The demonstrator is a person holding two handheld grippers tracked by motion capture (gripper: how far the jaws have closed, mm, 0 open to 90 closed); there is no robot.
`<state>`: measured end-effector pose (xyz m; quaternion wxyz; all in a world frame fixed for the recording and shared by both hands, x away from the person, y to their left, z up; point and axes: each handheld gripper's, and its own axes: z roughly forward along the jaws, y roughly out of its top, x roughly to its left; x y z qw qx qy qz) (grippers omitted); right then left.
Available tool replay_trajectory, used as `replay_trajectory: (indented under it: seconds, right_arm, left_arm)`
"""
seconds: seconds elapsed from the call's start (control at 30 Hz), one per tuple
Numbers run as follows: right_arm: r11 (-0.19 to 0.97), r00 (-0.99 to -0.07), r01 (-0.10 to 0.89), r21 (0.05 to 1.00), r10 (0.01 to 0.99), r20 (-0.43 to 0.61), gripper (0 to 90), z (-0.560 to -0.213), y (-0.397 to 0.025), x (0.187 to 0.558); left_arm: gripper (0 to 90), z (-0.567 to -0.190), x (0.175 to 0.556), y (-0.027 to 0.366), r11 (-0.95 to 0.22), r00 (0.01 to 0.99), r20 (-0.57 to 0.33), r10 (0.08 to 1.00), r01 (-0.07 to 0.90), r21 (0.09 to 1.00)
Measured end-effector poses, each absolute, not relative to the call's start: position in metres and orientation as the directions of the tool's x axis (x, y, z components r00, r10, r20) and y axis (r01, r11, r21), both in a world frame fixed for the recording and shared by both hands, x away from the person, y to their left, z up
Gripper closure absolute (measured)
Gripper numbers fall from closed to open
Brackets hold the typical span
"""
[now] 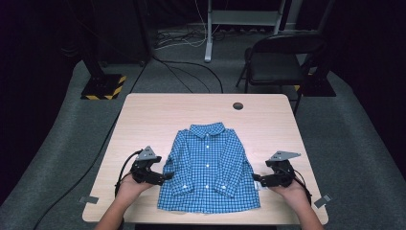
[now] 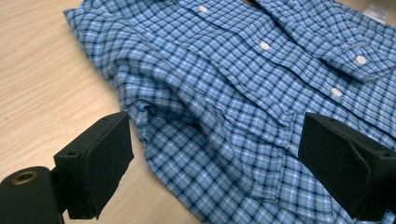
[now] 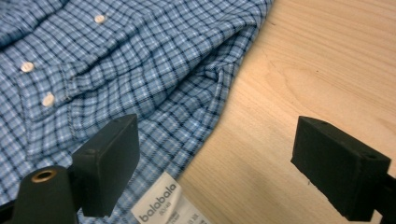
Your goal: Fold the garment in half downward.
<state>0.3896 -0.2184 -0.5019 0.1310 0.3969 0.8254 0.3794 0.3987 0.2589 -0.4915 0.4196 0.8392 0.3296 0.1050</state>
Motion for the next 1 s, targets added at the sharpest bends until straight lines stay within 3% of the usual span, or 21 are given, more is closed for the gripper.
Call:
replay_trajectory:
  seconds: [1.0]
  right_arm:
    - [0.407,-0.622,0.592,0.696,0.78,0.073,17.8,-0.495,-0.202,0.434]
  left_arm:
    - [14.5,-0.475,0.457,0.237,-0.464,0.713,-0.064,0.698,0.518,0.718]
